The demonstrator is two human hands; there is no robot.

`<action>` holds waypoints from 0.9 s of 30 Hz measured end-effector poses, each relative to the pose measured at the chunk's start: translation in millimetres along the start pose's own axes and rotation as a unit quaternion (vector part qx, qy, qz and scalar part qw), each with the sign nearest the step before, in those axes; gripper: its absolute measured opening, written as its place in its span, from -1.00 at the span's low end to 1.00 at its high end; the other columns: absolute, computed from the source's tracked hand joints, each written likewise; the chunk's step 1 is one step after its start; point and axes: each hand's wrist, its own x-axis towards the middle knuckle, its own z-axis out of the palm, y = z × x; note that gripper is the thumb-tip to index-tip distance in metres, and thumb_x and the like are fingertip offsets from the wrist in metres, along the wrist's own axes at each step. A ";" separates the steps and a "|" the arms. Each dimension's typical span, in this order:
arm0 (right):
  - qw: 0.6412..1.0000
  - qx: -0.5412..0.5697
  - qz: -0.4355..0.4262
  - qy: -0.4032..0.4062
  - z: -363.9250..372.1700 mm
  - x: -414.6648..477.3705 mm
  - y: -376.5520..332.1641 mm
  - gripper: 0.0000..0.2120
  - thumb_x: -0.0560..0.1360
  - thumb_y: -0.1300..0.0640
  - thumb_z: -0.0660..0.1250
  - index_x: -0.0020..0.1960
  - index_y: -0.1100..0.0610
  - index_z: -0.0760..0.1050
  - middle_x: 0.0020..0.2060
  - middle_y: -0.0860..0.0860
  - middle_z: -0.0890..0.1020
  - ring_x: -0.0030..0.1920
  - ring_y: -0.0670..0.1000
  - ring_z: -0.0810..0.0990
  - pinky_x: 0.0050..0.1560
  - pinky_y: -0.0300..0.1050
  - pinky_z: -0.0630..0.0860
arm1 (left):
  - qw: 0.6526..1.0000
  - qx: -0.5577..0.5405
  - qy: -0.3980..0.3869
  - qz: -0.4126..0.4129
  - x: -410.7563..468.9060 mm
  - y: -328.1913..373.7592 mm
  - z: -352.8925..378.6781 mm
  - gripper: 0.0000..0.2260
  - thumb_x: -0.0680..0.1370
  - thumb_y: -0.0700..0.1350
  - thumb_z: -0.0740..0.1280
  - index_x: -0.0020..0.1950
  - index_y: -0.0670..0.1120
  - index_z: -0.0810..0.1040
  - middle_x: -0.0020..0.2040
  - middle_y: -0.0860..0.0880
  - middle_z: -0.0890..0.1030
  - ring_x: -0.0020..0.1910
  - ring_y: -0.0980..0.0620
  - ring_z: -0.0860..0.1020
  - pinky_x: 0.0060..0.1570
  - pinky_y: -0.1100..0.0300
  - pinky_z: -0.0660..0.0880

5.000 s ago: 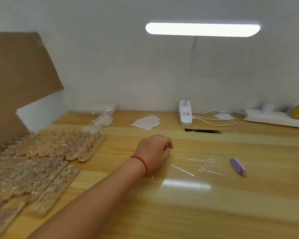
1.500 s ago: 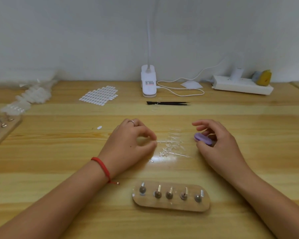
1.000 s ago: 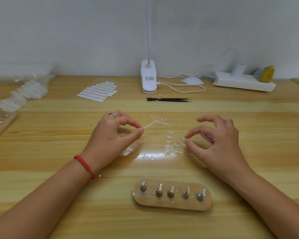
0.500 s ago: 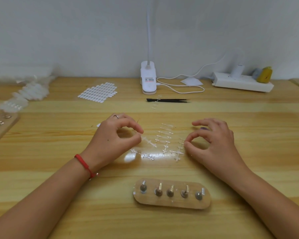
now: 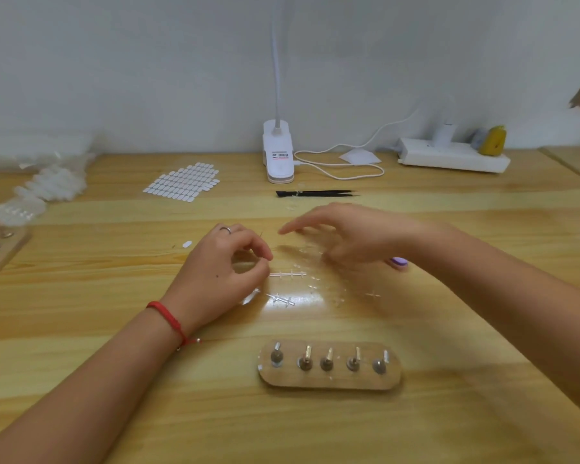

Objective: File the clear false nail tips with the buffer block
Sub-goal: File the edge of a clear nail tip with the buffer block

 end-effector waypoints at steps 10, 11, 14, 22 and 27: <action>0.994 -0.082 0.030 -0.065 -15.9 19.0 -8.2 -0.67 0.37 0.21 0.49 0.02 -0.15 0.60 -0.21 -0.11 0.51 -0.30 -0.13 0.45 -0.36 -0.24 0.33 | 1.000 -0.004 0.005 -0.011 2.7 -4.8 2.1 -0.84 0.42 -0.22 0.42 -0.20 0.06 0.59 -0.19 0.16 0.58 -0.05 0.14 0.50 -0.08 0.47 0.36; 0.995 -0.079 0.032 -0.061 -17.8 16.9 -4.5 -0.75 0.35 0.18 0.51 -0.07 -0.13 0.62 -0.32 -0.15 0.50 -0.37 -0.15 0.43 -0.42 -0.29 0.30 | 1.000 -0.005 0.003 -0.014 3.0 -4.9 2.5 -0.84 0.43 -0.22 0.41 -0.20 0.06 0.59 -0.19 0.15 0.58 -0.05 0.14 0.50 -0.07 0.45 0.37; 0.999 -0.029 0.033 -0.028 -24.8 2.1 11.2 -0.84 0.34 0.11 0.55 -0.28 -0.11 0.62 -0.50 -0.23 0.51 -0.45 -0.20 0.43 -0.48 -0.41 0.27 | 1.000 -0.004 0.001 -0.023 3.0 -2.8 1.6 -0.84 0.43 -0.23 0.41 -0.20 0.05 0.59 -0.19 0.15 0.58 -0.05 0.13 0.50 -0.08 0.44 0.36; 0.726 0.671 0.022 0.148 13.5 -62.7 28.1 -0.79 0.30 0.15 0.47 -0.07 0.04 0.73 -0.23 -0.05 0.67 -0.30 -0.13 0.60 -0.24 -0.31 0.56 | 0.991 -0.109 -0.060 0.049 -35.4 38.0 -23.1 -0.81 0.35 -0.06 0.29 -0.06 0.04 0.54 -0.12 0.11 0.61 0.00 0.14 0.54 0.01 0.34 0.40; 0.613 0.775 0.018 0.156 51.4 -70.5 7.9 -0.78 0.34 0.23 0.41 -0.05 0.07 0.72 -0.28 -0.05 0.65 -0.38 -0.16 0.58 -0.32 -0.31 0.57 | 0.981 -0.028 -0.184 0.063 -75.6 36.5 -25.0 -0.50 0.32 0.06 0.44 0.22 0.15 0.40 0.14 0.27 0.45 0.24 0.21 0.41 0.23 0.37 0.31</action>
